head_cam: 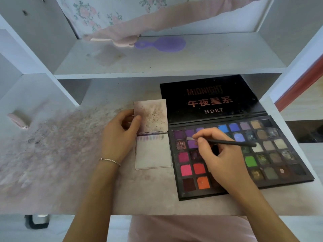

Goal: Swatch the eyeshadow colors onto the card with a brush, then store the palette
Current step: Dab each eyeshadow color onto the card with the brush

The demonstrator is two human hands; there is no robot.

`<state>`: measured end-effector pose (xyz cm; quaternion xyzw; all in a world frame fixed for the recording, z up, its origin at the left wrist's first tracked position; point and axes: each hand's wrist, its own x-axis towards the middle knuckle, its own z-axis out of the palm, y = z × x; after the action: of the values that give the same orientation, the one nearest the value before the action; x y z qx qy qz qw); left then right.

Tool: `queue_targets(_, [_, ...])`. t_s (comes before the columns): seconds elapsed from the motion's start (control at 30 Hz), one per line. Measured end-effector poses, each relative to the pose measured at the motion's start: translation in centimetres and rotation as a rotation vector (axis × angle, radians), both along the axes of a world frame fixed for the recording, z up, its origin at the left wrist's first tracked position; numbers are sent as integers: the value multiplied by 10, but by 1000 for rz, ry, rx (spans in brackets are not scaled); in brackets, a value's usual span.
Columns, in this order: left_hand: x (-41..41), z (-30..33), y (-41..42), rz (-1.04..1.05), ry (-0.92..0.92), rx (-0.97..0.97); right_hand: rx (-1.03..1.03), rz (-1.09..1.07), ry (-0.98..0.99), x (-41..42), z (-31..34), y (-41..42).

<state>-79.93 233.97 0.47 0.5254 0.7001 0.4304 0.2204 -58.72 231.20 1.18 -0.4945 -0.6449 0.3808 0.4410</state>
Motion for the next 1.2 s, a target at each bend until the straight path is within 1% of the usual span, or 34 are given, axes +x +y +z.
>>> queue_targets(0.07, [0, -3, 2, 3, -77, 39, -23, -3, -20, -1, 0, 0])
queue_targets(0.1, [-1, -5, 2, 3, -87, 59, -20, 8, -45, -1, 0, 1])
queue_targets(0.2, [-2, -9, 3, -8, -56, 87, -7, 27, -114, -4, -1, 2])
queue_targets(0.4, [-4, -12, 4, -14, -36, 95, -22, 28, -170, -4, -2, 4])
queue_targets(0.77, [-4, -14, 4, -19, -53, 93, -28, 9, -139, -4, -1, 3])
queue_targets(0.87, [-5, -13, 3, -16, -38, 93, -27, 19, -162, -5, -1, 3])
queue_targets(0.93, [-4, -13, 3, -15, -37, 91, -34, 5, -135, -4, -2, 4])
queue_targets(1.07, [-5, -10, 2, -29, -41, 89, -50, -43, -18, -3, 1, 4])
queue_targets(1.2, [-10, -8, 0, -61, -48, 56, -30, -2, 46, -17, 7, 4])
